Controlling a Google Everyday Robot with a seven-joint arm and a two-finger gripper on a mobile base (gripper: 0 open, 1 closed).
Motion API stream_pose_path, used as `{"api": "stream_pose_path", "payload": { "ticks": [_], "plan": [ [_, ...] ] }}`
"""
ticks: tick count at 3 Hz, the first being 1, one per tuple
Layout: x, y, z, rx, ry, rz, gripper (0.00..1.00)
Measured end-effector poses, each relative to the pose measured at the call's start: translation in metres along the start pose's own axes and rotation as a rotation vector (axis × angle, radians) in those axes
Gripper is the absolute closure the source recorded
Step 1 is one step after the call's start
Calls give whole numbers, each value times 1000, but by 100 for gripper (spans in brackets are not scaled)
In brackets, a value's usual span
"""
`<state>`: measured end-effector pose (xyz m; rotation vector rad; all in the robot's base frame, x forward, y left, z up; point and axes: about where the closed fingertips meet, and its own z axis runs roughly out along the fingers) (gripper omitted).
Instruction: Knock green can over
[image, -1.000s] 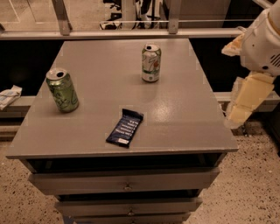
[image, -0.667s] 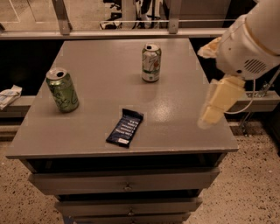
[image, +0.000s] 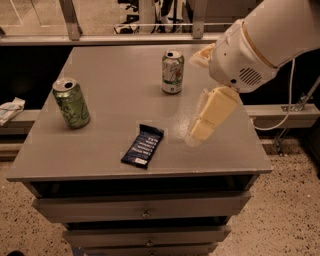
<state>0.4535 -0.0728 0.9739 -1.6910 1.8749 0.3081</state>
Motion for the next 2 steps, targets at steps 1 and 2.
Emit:
{"api": "stream_pose_path", "payload": {
  "ticks": [1, 2],
  "plan": [
    [-13, -8, 14, 11, -77, 12, 0],
    [-48, -21, 54, 4, -214, 31, 0]
  ]
}}
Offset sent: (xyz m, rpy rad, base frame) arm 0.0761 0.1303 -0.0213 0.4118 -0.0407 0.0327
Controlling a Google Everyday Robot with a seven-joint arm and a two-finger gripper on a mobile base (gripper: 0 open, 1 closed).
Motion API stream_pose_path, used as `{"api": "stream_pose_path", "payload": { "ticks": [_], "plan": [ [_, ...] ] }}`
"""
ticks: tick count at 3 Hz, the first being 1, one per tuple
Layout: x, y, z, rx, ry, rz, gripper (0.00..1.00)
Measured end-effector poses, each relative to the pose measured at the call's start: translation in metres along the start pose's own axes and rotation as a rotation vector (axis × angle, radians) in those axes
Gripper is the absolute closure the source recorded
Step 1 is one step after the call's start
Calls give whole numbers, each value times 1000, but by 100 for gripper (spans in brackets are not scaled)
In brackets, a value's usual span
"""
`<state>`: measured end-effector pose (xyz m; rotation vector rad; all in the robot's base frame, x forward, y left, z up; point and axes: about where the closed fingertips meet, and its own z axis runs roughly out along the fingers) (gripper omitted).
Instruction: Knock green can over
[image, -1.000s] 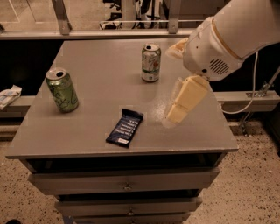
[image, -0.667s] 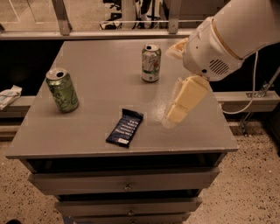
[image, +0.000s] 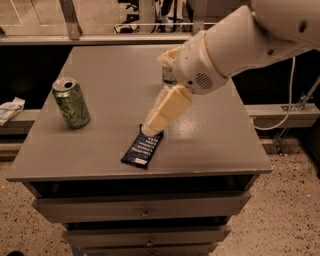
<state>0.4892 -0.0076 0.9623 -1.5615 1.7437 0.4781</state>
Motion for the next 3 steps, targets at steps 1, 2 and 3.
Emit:
{"api": "stream_pose_path", "payload": {
  "ticks": [1, 2, 3],
  "plan": [
    [-34, -9, 49, -15, -124, 22, 0],
    [-69, -15, 117, -66, -258, 48, 0],
    [-83, -21, 152, -91, -325, 62, 0]
  ]
}}
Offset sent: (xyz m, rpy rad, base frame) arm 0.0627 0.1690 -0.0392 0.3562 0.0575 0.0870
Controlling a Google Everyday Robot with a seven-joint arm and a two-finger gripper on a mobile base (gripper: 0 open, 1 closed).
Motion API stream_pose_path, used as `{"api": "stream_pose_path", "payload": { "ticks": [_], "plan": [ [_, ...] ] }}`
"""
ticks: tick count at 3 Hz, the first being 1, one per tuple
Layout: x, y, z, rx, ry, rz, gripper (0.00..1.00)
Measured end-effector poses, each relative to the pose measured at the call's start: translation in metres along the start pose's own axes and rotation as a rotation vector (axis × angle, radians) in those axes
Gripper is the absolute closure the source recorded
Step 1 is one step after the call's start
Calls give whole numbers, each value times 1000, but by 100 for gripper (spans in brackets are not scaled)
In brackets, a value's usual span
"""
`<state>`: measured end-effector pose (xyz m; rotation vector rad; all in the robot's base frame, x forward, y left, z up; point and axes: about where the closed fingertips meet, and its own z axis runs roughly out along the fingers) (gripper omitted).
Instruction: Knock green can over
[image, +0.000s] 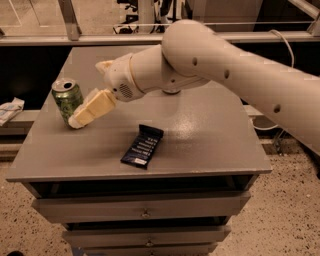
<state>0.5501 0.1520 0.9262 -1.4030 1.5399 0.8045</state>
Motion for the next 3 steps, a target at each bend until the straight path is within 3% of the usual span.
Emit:
{"api": "stream_pose_path", "payload": {
  "ticks": [2, 3],
  "plan": [
    [10, -22, 50, 2, -103, 62, 0],
    [8, -17, 71, -19, -132, 80, 13]
  ]
}}
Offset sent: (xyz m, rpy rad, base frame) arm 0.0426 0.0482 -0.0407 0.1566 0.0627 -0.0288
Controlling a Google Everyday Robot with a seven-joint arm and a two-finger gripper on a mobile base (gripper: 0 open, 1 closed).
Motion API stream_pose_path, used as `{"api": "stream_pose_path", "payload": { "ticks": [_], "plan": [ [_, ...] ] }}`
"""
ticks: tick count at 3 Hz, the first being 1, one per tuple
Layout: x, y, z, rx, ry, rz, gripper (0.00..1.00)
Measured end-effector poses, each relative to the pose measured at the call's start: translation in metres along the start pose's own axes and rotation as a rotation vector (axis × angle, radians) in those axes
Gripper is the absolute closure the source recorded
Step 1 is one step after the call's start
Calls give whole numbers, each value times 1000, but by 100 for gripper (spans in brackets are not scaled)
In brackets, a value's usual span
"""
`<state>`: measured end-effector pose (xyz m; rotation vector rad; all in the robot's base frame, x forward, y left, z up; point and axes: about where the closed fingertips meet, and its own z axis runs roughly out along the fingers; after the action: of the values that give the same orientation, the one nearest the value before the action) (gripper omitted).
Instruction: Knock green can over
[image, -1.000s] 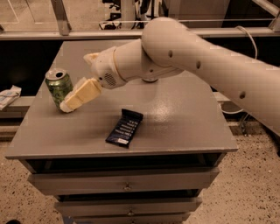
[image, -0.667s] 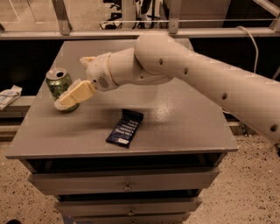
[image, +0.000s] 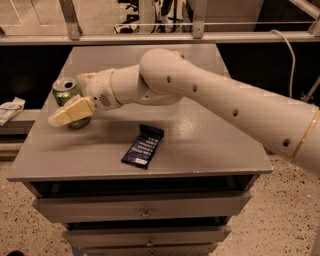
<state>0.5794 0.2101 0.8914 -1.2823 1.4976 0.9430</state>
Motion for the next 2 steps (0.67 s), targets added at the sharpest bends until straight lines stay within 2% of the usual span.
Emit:
{"api": "stream_pose_path", "payload": {
  "ticks": [1, 2],
  "plan": [
    [-3, 1, 12, 4, -38, 8, 44],
    [-8, -8, 3, 31, -59, -5, 76]
  ]
}}
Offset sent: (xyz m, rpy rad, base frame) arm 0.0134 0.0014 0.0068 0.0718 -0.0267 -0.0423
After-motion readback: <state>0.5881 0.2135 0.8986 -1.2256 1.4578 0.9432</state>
